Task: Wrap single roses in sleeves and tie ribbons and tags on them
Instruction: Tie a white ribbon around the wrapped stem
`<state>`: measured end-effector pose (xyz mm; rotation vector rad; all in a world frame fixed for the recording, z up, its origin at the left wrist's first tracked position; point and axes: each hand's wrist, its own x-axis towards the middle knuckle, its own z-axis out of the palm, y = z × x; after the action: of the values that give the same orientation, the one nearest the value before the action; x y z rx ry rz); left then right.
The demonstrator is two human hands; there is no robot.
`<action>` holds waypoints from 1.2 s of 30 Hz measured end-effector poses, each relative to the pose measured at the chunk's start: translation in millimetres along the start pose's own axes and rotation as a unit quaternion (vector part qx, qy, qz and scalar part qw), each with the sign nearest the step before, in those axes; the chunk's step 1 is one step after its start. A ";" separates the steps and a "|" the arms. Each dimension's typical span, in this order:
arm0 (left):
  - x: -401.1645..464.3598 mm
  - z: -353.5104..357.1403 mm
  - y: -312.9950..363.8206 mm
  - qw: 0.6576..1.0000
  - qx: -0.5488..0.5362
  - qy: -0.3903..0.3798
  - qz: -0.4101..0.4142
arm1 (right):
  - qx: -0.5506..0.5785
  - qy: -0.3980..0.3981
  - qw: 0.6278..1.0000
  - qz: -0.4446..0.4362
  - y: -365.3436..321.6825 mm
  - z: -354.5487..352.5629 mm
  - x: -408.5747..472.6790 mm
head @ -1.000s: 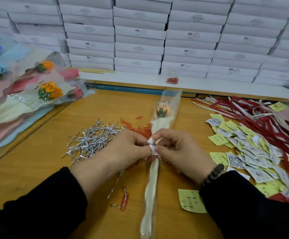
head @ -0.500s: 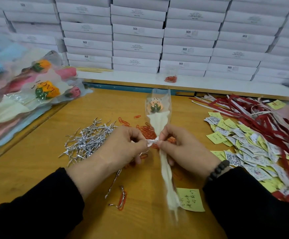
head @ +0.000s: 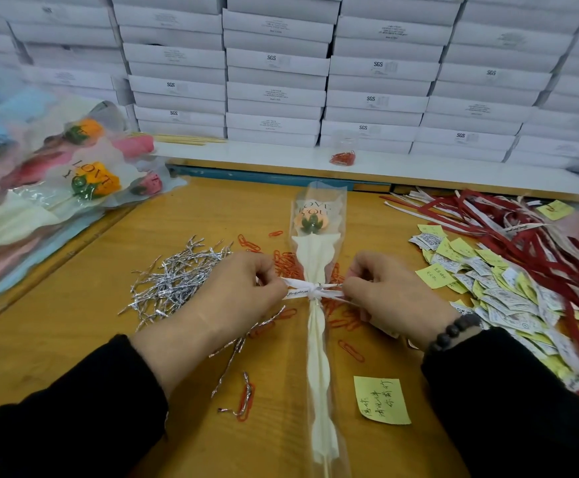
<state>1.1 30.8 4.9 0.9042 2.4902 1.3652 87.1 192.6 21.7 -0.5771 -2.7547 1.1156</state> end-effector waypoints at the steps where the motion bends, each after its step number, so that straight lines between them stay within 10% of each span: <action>1: 0.5 -0.1 -0.8 1.000 0.008 0.003 0.006 | -0.002 -0.002 1.000 0.003 0.4 -0.6 -0.3; 36: 4.8 -3.9 -9.2 0.973 0.215 0.040 0.073 | -0.054 -0.114 0.992 0.019 6.7 -31.5 -3.1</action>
<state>-8.4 27.1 0.3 1.1515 2.8931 0.9219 99.6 216.1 40.0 -0.5485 -3.0257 1.1103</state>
